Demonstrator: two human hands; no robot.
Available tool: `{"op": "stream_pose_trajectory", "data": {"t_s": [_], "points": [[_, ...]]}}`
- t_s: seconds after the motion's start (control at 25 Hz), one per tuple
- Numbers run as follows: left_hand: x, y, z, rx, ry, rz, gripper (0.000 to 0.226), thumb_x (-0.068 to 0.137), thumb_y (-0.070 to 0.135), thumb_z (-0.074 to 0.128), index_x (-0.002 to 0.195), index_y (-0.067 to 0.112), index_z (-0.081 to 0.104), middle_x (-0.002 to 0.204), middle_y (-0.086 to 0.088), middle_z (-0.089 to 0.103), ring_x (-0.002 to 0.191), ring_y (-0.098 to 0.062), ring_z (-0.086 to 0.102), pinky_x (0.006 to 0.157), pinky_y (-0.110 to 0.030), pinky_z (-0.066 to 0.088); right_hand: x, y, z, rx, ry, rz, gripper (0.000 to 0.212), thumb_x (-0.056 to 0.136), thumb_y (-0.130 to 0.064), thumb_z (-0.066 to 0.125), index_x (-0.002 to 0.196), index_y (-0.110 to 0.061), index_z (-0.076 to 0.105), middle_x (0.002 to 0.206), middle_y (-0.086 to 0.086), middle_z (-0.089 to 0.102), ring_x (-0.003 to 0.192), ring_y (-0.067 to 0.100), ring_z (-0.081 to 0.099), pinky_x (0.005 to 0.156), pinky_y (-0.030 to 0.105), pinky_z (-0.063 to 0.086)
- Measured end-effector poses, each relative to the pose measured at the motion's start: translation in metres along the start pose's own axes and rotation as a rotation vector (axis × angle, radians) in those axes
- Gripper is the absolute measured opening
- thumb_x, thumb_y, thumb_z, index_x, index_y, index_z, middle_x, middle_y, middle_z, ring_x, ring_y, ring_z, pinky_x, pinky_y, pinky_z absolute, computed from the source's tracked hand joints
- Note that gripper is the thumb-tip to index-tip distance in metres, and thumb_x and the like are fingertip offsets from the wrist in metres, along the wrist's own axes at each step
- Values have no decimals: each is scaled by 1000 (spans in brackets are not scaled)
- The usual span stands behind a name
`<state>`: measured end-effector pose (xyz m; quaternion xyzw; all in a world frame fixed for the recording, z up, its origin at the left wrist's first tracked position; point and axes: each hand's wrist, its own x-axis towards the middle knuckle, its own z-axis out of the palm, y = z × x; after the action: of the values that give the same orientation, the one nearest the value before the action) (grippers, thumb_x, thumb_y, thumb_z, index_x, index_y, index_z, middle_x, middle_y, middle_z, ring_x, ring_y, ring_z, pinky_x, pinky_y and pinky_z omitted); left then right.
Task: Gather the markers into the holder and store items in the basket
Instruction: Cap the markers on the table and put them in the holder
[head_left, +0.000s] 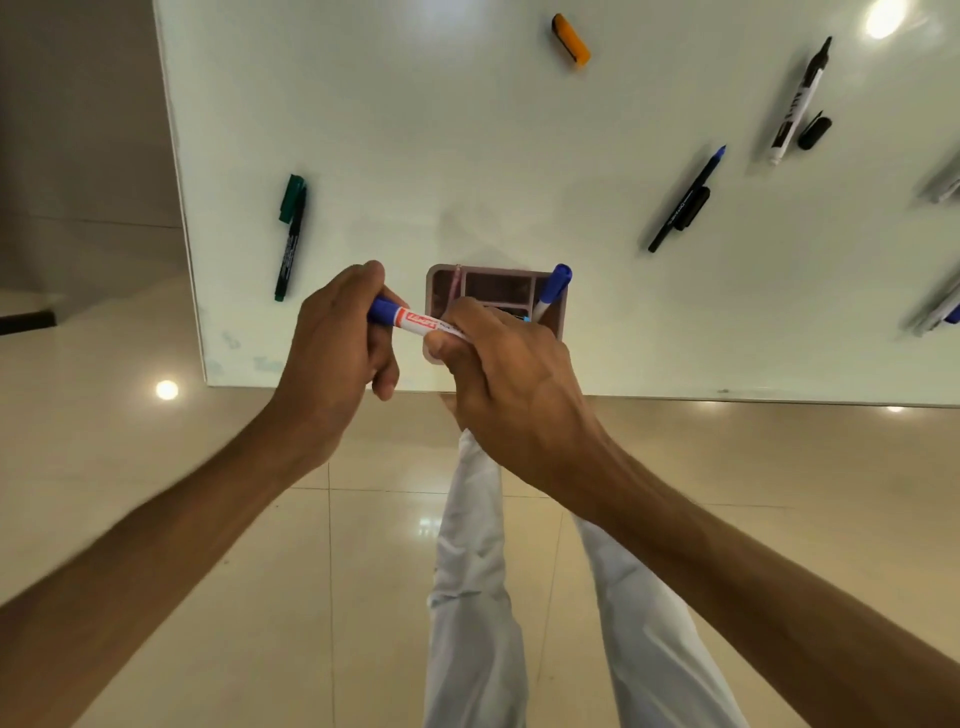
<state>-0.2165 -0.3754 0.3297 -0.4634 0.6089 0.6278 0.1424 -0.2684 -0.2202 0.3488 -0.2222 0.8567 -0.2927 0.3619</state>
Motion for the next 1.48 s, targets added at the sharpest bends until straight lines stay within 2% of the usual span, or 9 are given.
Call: {"op": "stream_pose_trajectory", "data": {"t_s": [0.12,0.32,0.44,0.6,0.72,0.84,1.04,1.28,1.48], "points": [[-1,5,-5,9,-31,29,47,114,32,35,94,-4,58,43,-4,34,38,-23,39,44,-23,43,1,-1,6,68,18,-14,34,109,-38,43,110,-10,62,84,2,62,72,21,60,69,44,58],[20,20,2,202,-139,132,57,112,53,25,118,11,63,60,-3,65,58,-26,68,60,-32,56,0,32,-22,-129,155,103,45,106,-52,36,122,-23,67,103,3,54,95,21,44,80,41,44],[58,4,-27,417,175,313,53,107,59,40,127,12,55,94,-7,74,83,-26,74,80,-46,60,2,60,-42,-125,218,261,47,104,-56,40,116,-21,69,96,1,46,89,20,42,76,36,36],[109,-26,-76,905,359,409,79,97,62,61,147,7,37,141,-24,46,116,-44,59,90,-59,56,-11,81,-51,135,338,342,28,104,-43,61,96,-16,62,70,-15,58,58,1,58,59,8,43],[134,-35,-81,1117,310,296,87,94,60,67,150,2,33,139,-35,41,96,-56,61,84,-64,56,-18,87,-46,135,367,382,22,98,-40,71,108,-20,76,84,-15,73,66,-7,66,69,4,51],[150,-32,-75,969,231,227,64,100,36,69,139,-3,37,131,-36,50,103,-55,60,87,-56,51,-16,89,-31,207,324,392,19,97,-30,75,112,-21,80,91,-9,80,74,1,73,80,25,64],[150,-39,-59,1031,276,291,37,104,4,51,134,-13,39,121,-38,57,105,-56,59,81,-55,46,-8,92,-14,151,248,350,35,97,-30,75,130,-21,69,97,-10,73,70,0,66,79,36,65],[152,-54,-49,1182,309,291,59,99,-9,50,152,-16,25,124,-39,50,88,-54,63,66,-51,46,-17,106,-28,29,293,329,62,92,-24,79,146,-17,49,112,-1,67,72,6,65,65,21,51],[145,-51,-52,742,363,265,13,106,9,43,117,3,40,108,-21,55,90,-35,58,78,-52,50,-26,121,-43,16,318,352,52,95,-16,75,142,-10,53,113,7,69,70,3,62,62,13,42]]}}
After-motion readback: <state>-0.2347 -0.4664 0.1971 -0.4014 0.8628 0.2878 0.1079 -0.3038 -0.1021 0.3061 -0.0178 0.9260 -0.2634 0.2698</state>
